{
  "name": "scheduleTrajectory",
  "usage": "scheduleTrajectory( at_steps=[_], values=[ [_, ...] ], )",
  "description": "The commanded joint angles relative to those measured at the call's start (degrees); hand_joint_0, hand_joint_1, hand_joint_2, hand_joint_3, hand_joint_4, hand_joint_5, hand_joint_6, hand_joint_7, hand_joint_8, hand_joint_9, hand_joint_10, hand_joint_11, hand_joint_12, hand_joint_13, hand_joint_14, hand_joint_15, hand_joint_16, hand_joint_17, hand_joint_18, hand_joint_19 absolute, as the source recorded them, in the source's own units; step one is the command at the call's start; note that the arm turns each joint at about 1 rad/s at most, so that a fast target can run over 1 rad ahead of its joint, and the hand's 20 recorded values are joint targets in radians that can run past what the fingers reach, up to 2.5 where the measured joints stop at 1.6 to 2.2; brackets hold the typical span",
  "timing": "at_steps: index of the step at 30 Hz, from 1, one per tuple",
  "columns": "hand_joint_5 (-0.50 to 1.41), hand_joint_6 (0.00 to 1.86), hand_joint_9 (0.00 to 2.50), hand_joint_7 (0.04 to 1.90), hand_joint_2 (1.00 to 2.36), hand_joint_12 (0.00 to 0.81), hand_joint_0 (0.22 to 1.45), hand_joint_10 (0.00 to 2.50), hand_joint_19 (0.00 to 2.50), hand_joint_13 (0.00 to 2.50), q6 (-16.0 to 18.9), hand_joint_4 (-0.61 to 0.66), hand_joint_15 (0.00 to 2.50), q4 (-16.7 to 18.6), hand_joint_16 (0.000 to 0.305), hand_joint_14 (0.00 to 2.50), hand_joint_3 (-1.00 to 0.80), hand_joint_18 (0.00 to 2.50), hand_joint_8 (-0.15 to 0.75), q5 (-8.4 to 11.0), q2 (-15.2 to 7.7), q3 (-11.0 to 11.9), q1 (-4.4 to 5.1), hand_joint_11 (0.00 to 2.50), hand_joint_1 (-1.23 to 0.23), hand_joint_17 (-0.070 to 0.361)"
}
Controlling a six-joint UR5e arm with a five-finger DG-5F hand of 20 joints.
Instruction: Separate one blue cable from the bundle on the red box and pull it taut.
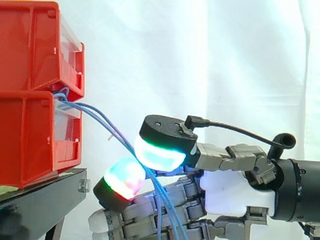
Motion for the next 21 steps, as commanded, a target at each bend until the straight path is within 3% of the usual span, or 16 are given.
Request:
scheduleTrajectory(
  at_steps=[1, 8, 17, 21],
  values=[
    [-0.14, 0.82, 0.56, 0.91, 1.01, 0.321, 0.58, 0.01, 0.09, 0.19, 0.19, 0.08, 0.2, -2.44, 0.047, 0.01, -0.29, 0.01, 0.226, -0.19, 0.4, 0.11, 0.11, 0.16, -0.69, 0.105],
    [-0.14, 0.85, 0.56, 0.82, 1.0, 0.328, 0.55, 0.0, 0.09, 0.2, 0.28, 0.13, 0.2, -6.31, 0.048, 0.01, -0.46, 0.02, 0.233, -0.36, 2.34, 0.11, -0.15, 0.15, -0.7, 0.108],
    [-0.11, 0.74, 0.57, 0.91, 1.0, 0.339, 0.51, 0.01, 0.11, 0.21, -0.07, 0.16, 0.21, -9.21, 0.05, 0.01, -0.5, 0.05, 0.243, -0.36, 4.62, 0.37, -0.41, 0.15, -0.63, 0.112],
    [-0.1, 0.66, 0.58, 1.02, 1.0, 0.341, 0.51, 0.0, 0.11, 0.22, 0.01, 0.18, 0.21, -9.91, 0.05, 0.01, -0.5, 0.06, 0.244, -0.19, 4.62, 2.13, -0.5, 0.15, -0.62, 0.112]
  ],
)
